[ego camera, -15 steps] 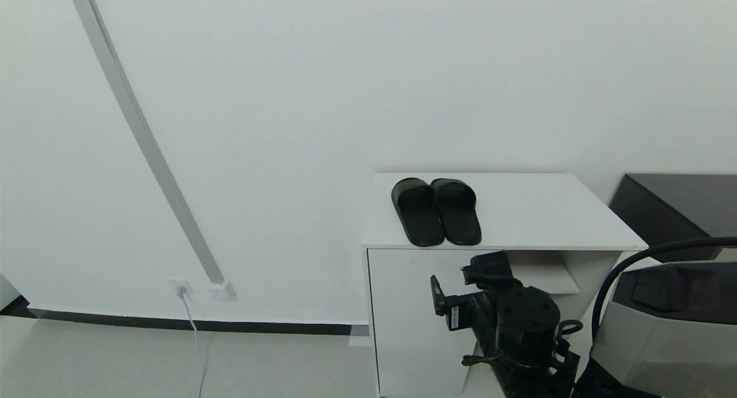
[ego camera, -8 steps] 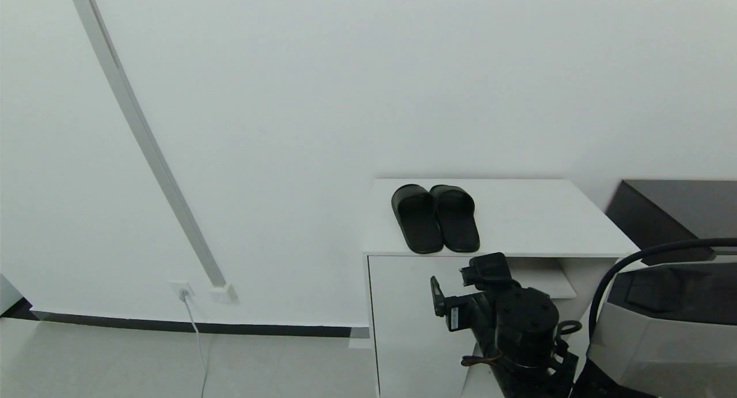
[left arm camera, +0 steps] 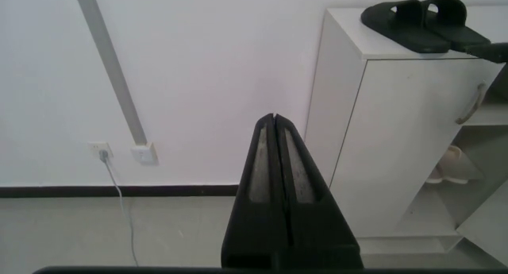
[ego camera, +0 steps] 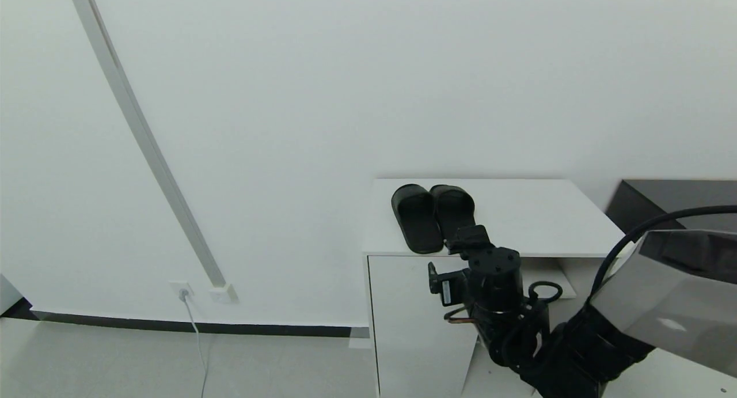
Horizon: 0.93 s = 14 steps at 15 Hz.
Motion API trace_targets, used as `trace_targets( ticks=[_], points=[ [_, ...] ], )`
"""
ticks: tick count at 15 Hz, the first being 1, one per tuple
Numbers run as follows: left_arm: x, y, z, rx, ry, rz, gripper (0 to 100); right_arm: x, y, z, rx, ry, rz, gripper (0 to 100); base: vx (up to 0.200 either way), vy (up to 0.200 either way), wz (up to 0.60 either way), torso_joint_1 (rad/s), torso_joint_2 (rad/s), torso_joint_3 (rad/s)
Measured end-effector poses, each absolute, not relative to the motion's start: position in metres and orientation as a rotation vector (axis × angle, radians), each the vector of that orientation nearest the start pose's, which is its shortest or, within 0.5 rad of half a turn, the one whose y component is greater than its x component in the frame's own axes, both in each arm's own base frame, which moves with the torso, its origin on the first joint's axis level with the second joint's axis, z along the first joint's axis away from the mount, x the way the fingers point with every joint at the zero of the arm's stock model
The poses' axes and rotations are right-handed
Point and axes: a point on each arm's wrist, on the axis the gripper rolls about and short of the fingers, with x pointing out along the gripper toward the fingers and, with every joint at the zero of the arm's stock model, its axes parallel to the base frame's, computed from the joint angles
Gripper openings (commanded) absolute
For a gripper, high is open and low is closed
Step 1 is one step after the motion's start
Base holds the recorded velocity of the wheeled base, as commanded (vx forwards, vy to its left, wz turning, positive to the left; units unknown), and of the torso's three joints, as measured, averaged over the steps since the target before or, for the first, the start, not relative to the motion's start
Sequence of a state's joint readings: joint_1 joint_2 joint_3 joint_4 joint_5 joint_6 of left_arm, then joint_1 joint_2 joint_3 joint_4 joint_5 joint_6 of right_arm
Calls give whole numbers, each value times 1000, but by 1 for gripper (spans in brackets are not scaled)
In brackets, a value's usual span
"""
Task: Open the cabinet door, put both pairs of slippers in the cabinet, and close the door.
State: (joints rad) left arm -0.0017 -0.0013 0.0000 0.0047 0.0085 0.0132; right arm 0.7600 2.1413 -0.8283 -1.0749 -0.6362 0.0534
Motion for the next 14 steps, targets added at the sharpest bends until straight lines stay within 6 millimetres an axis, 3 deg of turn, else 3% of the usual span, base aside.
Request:
trace_targets(
  ticks=[6,14],
  points=[
    [-23,0,75,13,3,6,0,296,260,131,23,263,85,100,0,0,0,0,0,0],
    [-23,0,75,13,2,6,0,290,258,123,12,282,92,100,200,0,0,5,0,1]
  ],
)
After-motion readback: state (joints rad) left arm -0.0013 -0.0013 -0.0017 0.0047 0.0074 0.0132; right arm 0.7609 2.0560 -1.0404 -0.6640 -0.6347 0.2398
